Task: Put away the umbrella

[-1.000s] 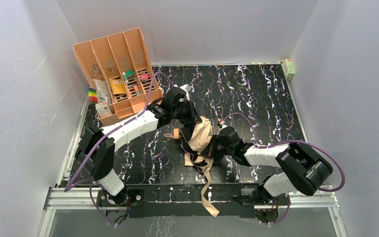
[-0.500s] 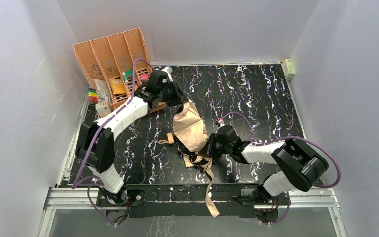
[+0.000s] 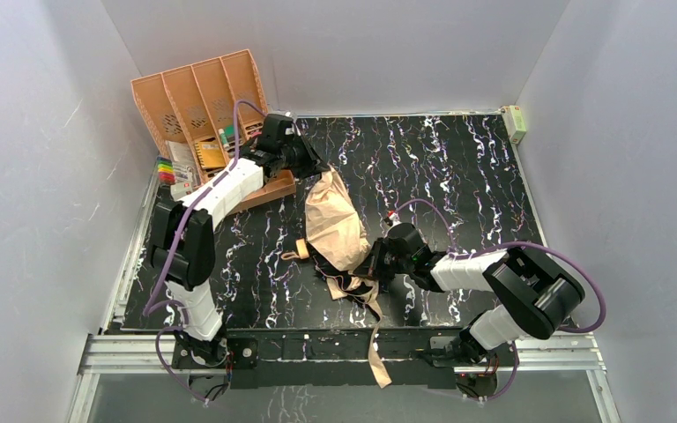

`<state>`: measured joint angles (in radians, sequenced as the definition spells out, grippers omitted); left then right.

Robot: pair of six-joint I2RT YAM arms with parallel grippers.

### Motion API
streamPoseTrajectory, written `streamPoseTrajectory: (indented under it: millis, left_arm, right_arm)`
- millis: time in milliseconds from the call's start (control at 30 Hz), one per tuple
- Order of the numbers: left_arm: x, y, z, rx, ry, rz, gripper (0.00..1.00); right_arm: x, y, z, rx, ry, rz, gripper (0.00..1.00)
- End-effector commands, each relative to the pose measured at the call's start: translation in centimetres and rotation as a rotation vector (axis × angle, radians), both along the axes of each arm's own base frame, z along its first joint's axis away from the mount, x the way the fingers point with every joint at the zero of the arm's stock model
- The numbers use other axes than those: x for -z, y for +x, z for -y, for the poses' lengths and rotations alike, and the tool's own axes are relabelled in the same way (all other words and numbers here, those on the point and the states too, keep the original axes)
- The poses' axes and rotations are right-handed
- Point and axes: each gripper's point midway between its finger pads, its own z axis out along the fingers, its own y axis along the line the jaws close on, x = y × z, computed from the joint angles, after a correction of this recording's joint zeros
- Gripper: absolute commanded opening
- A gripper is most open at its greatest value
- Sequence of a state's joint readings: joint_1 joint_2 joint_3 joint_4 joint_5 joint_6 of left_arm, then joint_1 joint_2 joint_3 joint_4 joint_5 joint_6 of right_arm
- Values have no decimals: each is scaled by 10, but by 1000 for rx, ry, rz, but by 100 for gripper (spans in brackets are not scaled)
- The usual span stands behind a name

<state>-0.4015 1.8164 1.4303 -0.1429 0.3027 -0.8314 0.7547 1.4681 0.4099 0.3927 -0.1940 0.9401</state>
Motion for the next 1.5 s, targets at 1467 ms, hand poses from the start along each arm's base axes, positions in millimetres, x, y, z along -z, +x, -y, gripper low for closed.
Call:
streamPoseTrajectory:
  millis: [1467]
  left_arm:
    - [-35,80,-75,-358,290,13,0]
  right_arm:
    - [62,-38,45,1,-225,-161,0]
